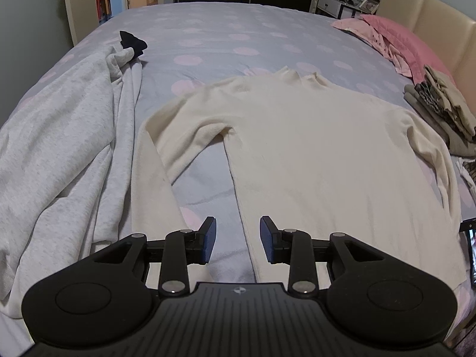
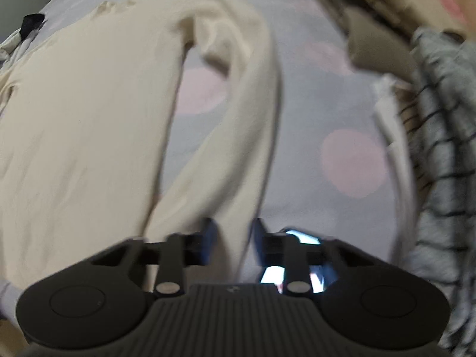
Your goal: Fold clothes
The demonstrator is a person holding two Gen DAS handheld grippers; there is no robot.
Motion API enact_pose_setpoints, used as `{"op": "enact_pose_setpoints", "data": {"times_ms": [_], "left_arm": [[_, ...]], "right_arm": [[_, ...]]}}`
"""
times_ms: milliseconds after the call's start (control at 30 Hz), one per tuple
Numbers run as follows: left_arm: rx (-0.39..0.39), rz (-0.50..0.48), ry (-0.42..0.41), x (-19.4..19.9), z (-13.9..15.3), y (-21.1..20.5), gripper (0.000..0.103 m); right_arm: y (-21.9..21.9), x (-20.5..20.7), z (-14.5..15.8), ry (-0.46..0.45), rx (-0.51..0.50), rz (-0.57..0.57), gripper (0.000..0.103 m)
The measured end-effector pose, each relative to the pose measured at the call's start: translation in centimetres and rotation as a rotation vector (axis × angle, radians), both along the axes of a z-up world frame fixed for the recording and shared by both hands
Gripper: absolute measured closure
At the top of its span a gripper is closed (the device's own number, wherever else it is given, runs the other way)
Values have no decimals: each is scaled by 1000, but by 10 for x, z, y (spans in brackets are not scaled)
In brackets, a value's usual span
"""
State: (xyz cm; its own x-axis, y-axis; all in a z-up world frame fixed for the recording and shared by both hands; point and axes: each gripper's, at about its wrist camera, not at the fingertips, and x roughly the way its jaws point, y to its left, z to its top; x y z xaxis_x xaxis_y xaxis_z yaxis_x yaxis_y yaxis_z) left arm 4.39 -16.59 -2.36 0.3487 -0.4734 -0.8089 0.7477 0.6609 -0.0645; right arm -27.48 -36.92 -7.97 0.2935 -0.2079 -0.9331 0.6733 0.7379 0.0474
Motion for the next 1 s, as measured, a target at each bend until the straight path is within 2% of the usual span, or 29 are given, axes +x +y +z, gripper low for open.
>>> {"op": "enact_pose_setpoints", "data": {"times_ms": [67, 133, 267, 533, 767, 1000], "left_arm": [[4, -9, -6, -3, 0, -1, 73], [4, -17, -12, -5, 0, -2, 73], [-4, -22, -11, -6, 1, -3, 73], [-12, -22, -3, -3, 3, -10, 73], [-8, -32, -7, -3, 3, -15, 73], [12, -12, -3, 2, -3, -14, 73]], "right_arm": [[5, 4, -3, 19, -1, 21, 82], [7, 6, -2, 24, -6, 29, 99], [4, 2, 15, 12, -18, 5, 100], [-16, -7, 82, -14, -114, -64, 100], [-50, 2, 146, 5, -262, -119, 100], [-101, 3, 176, 54, -349, -216, 100]]}}
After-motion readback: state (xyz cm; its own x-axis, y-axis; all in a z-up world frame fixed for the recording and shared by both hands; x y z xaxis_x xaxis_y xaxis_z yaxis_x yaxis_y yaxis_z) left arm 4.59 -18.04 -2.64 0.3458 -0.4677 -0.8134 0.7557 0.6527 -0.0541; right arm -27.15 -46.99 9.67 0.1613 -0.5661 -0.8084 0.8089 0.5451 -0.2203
